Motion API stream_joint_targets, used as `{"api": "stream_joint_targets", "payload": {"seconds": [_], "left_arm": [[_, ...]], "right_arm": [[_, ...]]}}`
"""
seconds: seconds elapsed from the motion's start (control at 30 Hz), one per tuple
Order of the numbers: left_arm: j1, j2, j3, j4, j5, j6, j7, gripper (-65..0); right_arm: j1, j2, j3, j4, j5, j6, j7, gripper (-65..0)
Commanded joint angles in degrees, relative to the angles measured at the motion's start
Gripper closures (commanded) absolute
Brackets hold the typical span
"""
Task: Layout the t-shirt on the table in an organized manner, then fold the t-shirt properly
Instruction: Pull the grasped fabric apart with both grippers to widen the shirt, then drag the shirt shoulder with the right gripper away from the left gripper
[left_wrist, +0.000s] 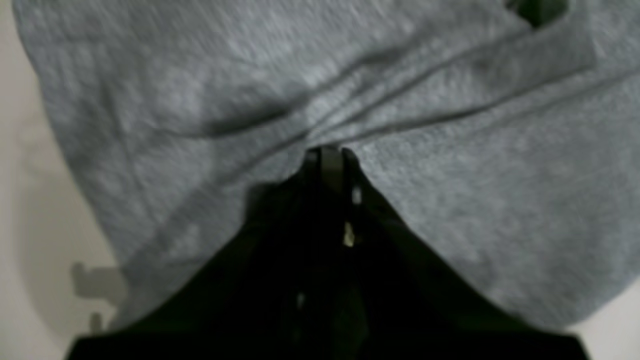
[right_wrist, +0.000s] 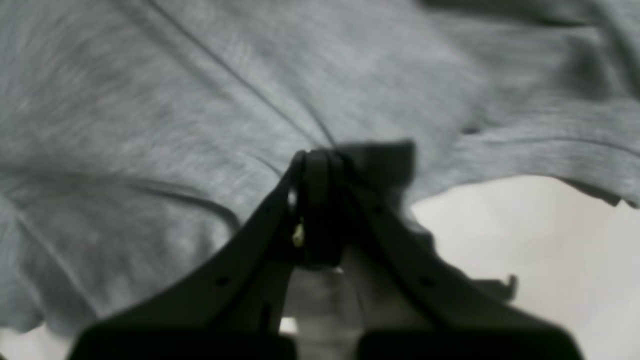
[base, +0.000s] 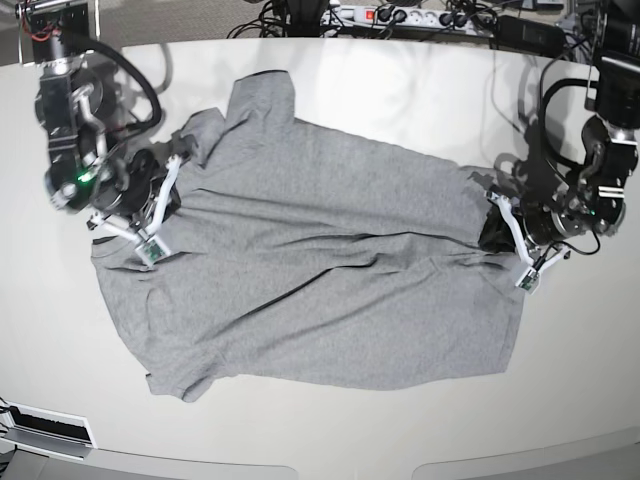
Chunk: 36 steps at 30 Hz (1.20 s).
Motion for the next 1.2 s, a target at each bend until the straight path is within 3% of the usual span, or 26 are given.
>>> {"api": "stream_joint_targets", "payload": {"seconds": [0.0, 0.13, 0.2, 0.27, 0.47, 0.5, 0.57, 0.63, 0.67, 0.73, 0.87, 1.1, 1.17], "left_arm": [[-0.8, -1.1, -0.3, 1.0, -1.4, -1.2, 1.9, 0.0], [-0.5, -2.1, -0.4, 4.4, -8.0, -3.6, 7.9, 0.0], [-0.4, -3.2, -1.2, 5.1, -10.2, -3.6, 8.9, 0.0], [-0.4, -4.3, -3.2, 5.1, -12.6, -3.6, 9.7, 0.0], [-0.4, -5.6, -15.1, 5.1, -22.4, -5.6, 16.1, 0.0], [-0.4, -5.6, -17.2, 5.1, -24.0, -5.6, 17.7, 0.0], [-0.2, -5.6, -20.9, 5.1, -26.1, -5.6, 20.5, 0.0], [0.6, -5.6, -23.5, 5.1, -26.5, -5.6, 21.3, 0.0], [1.2, -5.7, -24.3, 5.0, -26.5, -5.6, 21.3, 0.0], [2.6, -5.7, -25.1, 5.0, -26.5, -5.6, 20.8, 0.0], [5.6, -5.7, -25.1, 5.0, -26.8, -5.6, 20.0, 0.0], [9.0, -5.7, -25.1, 5.0, -26.8, -5.6, 18.6, 0.0], [9.1, -5.7, -25.1, 5.0, -26.8, -5.6, 18.3, 0.0]], "right_arm": [[0.9, 0.8, 2.0, 1.9, 3.2, 1.8, -0.1, 0.0], [-1.6, 0.8, 12.2, 4.3, 18.3, 10.8, -5.9, 0.0], [-3.6, 0.8, 17.6, 4.4, 25.9, 10.8, -9.7, 0.0], [-5.9, 0.7, 21.4, 4.4, 29.6, 10.8, -12.9, 0.0], [-13.3, 0.6, 24.5, 4.3, 30.5, 10.8, -11.3, 0.0], [-14.3, 0.3, 24.5, 4.3, 30.5, 10.8, -10.0, -6.6], [-15.7, -0.5, 24.5, 3.9, 30.4, 10.8, -7.5, -25.7], [-16.8, -1.6, 24.5, 3.9, 30.4, 7.6, -4.9, -43.3], [-17.0, -2.3, 24.5, 3.9, 30.5, 6.2, -3.8, -47.8], [-16.8, -3.7, 24.5, 3.8, 30.5, 4.2, -3.5, -49.2], [-16.4, -6.3, 24.5, 3.8, 30.5, 4.1, -3.5, -49.2], [-14.8, -7.1, 24.5, -5.7, 32.6, 4.3, -1.6, -49.2], [-12.9, -7.1, 24.5, -11.5, 35.5, 7.1, -1.7, -49.2]]}}
